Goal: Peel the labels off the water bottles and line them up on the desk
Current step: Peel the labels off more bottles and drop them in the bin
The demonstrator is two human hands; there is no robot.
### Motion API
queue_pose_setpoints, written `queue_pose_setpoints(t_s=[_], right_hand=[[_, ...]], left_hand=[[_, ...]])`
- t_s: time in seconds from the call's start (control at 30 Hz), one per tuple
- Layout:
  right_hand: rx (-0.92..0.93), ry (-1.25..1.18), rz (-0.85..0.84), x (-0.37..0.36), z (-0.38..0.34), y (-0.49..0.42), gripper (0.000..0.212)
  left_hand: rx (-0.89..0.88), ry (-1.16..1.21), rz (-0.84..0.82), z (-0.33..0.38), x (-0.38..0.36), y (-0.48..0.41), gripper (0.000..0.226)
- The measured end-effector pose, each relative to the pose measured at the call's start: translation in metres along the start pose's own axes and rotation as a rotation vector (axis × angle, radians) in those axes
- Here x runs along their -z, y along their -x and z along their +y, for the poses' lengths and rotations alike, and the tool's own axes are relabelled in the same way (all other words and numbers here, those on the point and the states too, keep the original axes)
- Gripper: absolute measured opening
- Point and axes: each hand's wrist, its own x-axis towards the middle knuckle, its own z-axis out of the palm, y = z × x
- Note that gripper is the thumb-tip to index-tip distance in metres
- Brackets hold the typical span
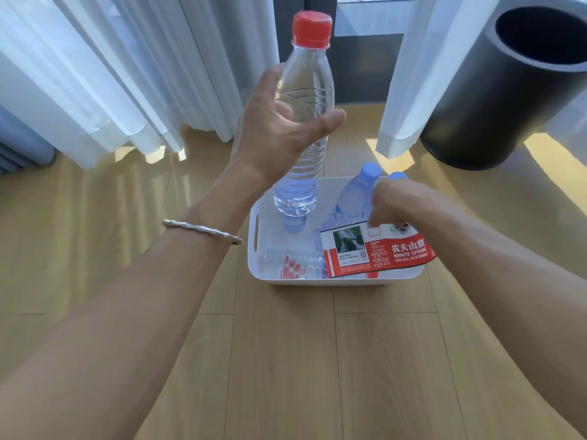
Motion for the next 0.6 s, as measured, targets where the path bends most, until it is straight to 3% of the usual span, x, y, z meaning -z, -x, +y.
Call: queue_pose_setpoints(t_s=[0.07,0.2,0.3,0.43,0.53,0.6], right_hand=[[0.042,0.003,0.034,-0.007,-0.009,0.002,0.017],[0.212,-0.072,0.132,-0.026,-0.022,0.007,0.035],[0.351,-0.195,0.145,-0.045,-0.030,0.010,0.020],[0.345,-0.081,-0.059,-0.059,-0.038,0.015,0.018],[0.236,0.074,-0.312,-0.065,-0.034,0.015,0.014],[0.153,0.122,-0.374,-0.072,-0.029,0.013,0.025]], left_hand=[[-0.008,-0.005,-0.043,-0.005,0.001,0.001,0.073],[-0.068,-0.147,-0.190,-0.026,0.001,0.008,0.068],[-0.064,-0.277,-0.303,-0.045,-0.002,0.021,0.069],[0.023,-0.399,-0.389,-0.068,-0.005,0.038,0.069],[0.066,-0.332,-0.323,-0.079,-0.004,0.039,0.064],[0.071,-0.307,-0.306,-0.083,-0.004,0.037,0.063]])
